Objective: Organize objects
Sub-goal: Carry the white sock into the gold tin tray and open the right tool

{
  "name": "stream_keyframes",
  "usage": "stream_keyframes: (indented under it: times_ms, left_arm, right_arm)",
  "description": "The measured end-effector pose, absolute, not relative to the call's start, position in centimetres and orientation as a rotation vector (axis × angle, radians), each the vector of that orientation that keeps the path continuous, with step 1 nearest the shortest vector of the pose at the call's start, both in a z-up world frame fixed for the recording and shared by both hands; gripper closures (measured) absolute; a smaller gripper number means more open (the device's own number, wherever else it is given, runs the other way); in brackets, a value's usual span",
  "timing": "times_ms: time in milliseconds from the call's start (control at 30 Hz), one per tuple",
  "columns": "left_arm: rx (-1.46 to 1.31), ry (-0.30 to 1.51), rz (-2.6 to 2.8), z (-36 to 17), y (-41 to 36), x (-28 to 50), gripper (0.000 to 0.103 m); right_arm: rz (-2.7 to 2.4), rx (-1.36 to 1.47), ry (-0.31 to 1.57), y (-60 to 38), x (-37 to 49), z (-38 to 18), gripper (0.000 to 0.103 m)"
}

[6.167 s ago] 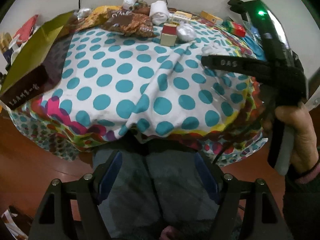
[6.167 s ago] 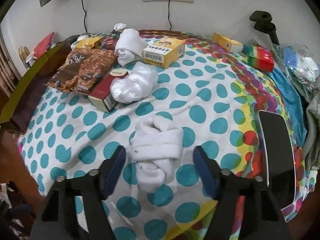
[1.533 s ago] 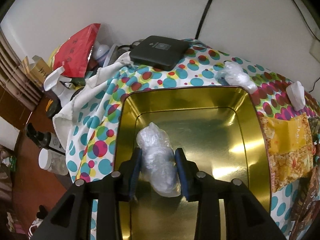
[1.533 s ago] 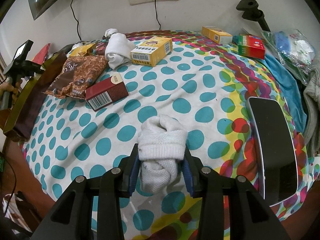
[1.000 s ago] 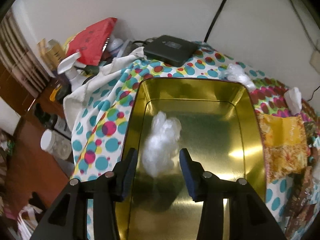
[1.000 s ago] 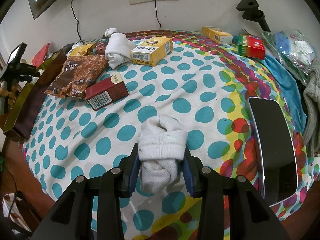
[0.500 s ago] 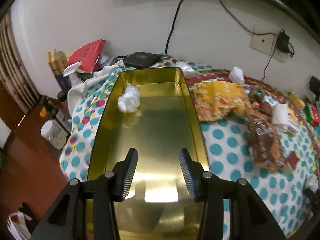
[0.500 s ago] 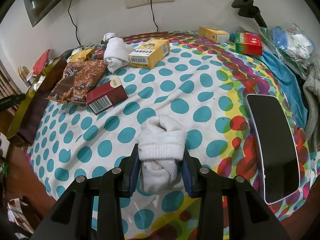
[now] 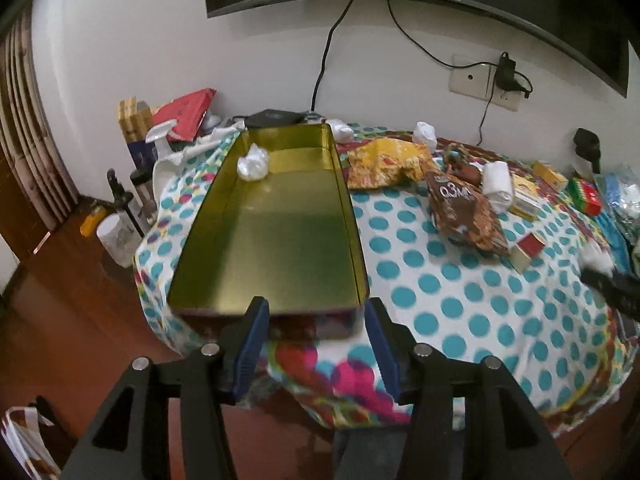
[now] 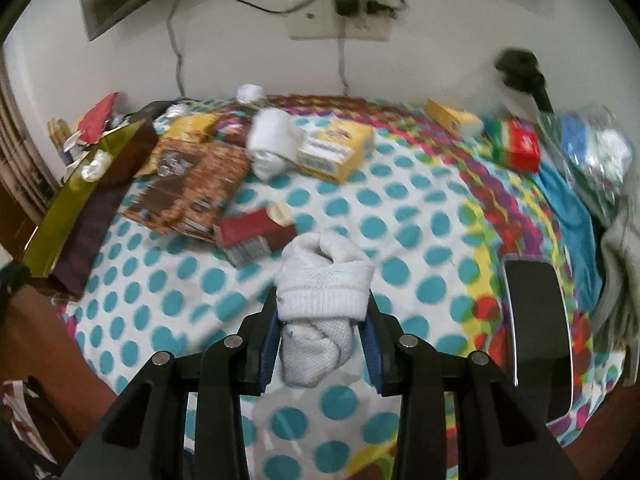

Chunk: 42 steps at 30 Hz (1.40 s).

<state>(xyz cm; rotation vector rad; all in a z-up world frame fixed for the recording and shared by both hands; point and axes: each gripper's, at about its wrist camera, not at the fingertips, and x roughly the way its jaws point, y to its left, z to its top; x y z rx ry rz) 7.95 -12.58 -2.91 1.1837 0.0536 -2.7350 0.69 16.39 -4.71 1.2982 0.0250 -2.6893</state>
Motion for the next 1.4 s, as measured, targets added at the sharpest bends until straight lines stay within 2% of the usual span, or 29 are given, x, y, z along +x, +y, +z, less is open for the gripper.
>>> stream_keyframes:
  times_ms: [267, 500, 600, 767, 967, 1200, 1400]
  left_arm:
    - [1.157, 0.042, -2.705, -3.6, -13.6, 11.8, 0.052]
    - [1.193, 0.257, -2.711, -5.5, -13.6, 15.8, 0.051]
    - [1.284, 0.285, -2.697, -6.9, -13.1, 16.3, 0.050]
    - [1.303, 0.287, -2.678, -7.3, -13.2, 16.8, 0.050]
    - [1.394, 0.303, -2.639, -8.8, -14.1, 16.9, 0.050]
    - [1.536, 0.513, -2.529, -11.3, -17.3, 16.8, 0.050]
    - [1.546, 0.513, -2.546, -11.4, -17.5, 16.6, 0.050]
  right_arm:
    - [-2.566, 1.197, 0.123, 8.6, -1.0, -1.2, 0.068]
    - [-2.413, 1.129, 0.196, -1.2, -3.7, 1.4, 0.068]
    - [-2.352, 1.146, 0.224, -5.5, -5.7, 1.7, 0.068]
    - [-2.262, 1.243, 0.191, -11.5, -10.2, 0.6, 0.068]
    - [-2.245, 1.343, 0.267, -17.4, -15.9, -1.9, 0.068]
    - [-2.266, 1.427, 0.332, -21.5, -21.0, -4.2, 0.068]
    - [-2.256, 1.476, 0.329, -22.9, -23.2, -5.6, 0.067]
